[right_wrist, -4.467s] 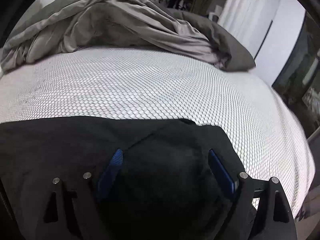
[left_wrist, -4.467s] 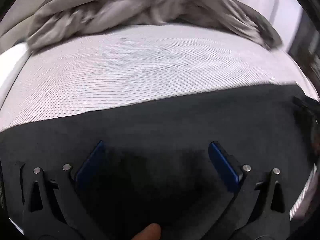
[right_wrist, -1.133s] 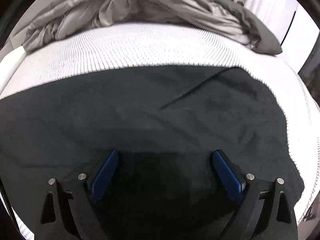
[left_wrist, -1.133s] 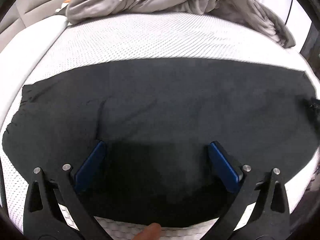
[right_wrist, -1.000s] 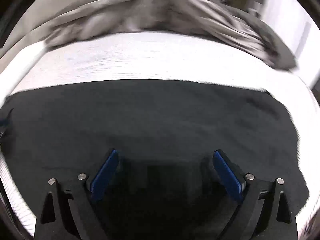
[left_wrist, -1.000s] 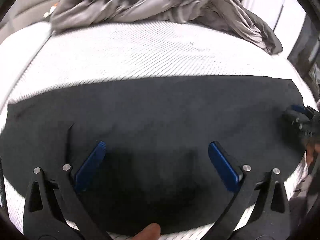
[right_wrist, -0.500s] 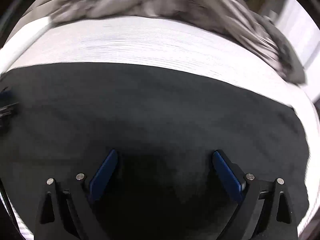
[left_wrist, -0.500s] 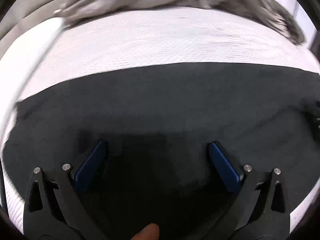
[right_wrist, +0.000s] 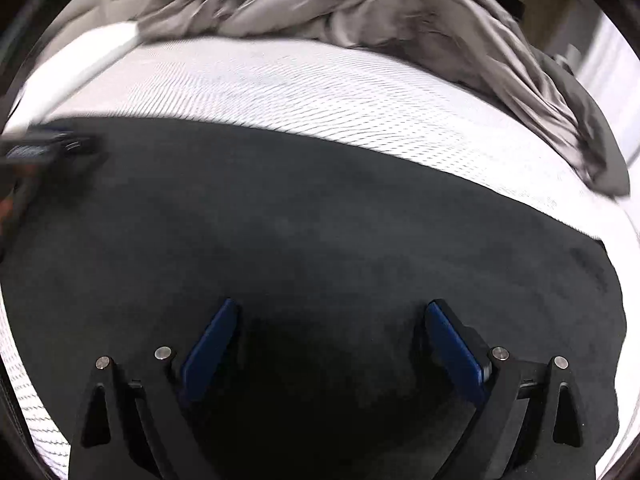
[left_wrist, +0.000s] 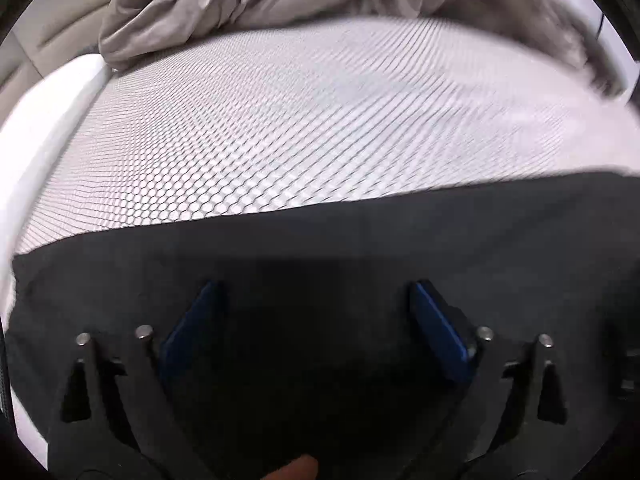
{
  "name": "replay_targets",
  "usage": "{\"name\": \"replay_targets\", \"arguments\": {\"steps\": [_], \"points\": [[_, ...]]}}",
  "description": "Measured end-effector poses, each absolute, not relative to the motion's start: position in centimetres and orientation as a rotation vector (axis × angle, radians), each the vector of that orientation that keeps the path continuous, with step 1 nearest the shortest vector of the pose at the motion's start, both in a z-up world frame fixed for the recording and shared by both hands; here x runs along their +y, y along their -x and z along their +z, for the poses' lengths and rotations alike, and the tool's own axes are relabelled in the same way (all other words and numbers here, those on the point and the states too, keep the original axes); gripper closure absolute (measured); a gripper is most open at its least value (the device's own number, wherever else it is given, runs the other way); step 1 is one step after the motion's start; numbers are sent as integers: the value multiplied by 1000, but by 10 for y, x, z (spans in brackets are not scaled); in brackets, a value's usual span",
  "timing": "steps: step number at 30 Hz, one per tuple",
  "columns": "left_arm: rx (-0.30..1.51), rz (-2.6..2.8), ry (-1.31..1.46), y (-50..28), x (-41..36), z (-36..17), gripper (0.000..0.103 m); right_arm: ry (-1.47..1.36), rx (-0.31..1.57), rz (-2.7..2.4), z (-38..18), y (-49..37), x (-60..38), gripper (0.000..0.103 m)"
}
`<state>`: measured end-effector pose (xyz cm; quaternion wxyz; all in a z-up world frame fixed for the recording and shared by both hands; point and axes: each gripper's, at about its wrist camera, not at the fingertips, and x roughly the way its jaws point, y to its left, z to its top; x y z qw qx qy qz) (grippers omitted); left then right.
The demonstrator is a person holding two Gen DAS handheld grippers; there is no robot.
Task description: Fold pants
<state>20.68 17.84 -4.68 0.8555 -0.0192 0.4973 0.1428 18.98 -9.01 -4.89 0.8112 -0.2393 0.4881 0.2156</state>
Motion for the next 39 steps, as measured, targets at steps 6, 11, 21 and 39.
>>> {"name": "replay_targets", "arguments": {"steps": [6,11,21,39], "points": [[1013,411,90,-187,237,-41,22,473,1060,443,-46,-189,-102,6],[904,286,285,-155,277,-21,40,477,1055,440,-42,-180,-104,6],[887,645,421,-99,379,-30,67,483,1050,458,-41,-174,-106,6],[984,565,148,-31,368,-39,53,441,1021,573,-25,-151,-112,6]]}}
